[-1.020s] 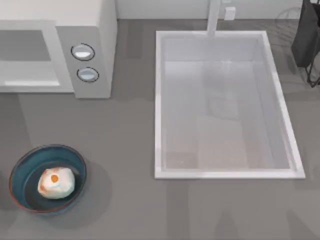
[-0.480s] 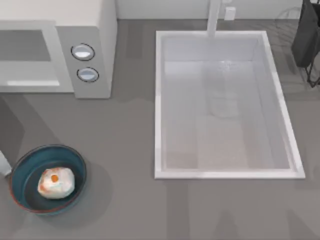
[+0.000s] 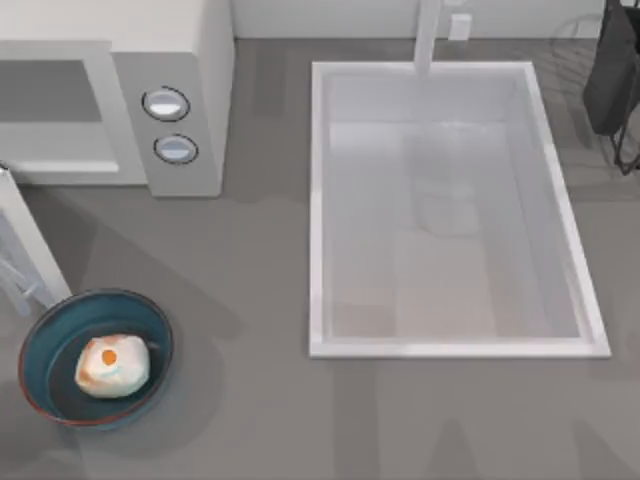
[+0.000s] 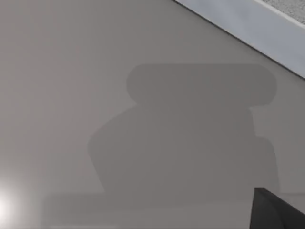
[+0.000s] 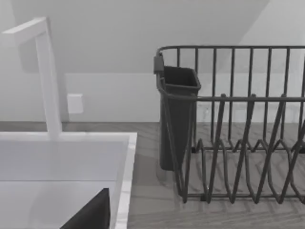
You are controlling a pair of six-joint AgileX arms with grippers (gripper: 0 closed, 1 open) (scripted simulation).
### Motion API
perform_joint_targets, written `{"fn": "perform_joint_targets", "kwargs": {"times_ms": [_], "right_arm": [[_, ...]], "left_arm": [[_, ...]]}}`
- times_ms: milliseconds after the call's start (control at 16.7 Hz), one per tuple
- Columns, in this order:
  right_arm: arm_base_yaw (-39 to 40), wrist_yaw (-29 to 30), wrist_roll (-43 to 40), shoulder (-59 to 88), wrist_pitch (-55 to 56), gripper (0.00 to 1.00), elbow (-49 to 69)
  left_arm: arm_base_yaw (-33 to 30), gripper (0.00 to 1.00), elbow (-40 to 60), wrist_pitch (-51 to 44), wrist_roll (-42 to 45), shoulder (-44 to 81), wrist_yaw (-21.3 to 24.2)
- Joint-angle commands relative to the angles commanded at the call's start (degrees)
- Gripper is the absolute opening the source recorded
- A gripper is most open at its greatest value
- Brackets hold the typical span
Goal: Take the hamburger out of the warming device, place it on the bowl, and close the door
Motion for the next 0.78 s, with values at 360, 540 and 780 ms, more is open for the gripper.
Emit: {"fn": "perform_joint_targets", "kwargs": {"times_ms": [360, 540, 780], "right_arm": [[0.00, 0.00, 0.00, 0.00, 0.00, 1.00, 0.00], [0.00, 0.00, 0.00, 0.00, 0.00, 1.00, 0.00], [0.00, 0.00, 0.00, 0.00, 0.00, 1.00, 0.00]], "left_arm": [[-1.94, 0.00, -0.51, -0.02, -1.96, -0.70, -1.48], [-9.34, 0.00, -2.27, 0.28, -7.49, -3.47, -6.37], [-22.87, 0.00, -5.34, 0.81, -16.91, -8.43, -14.61]]}}
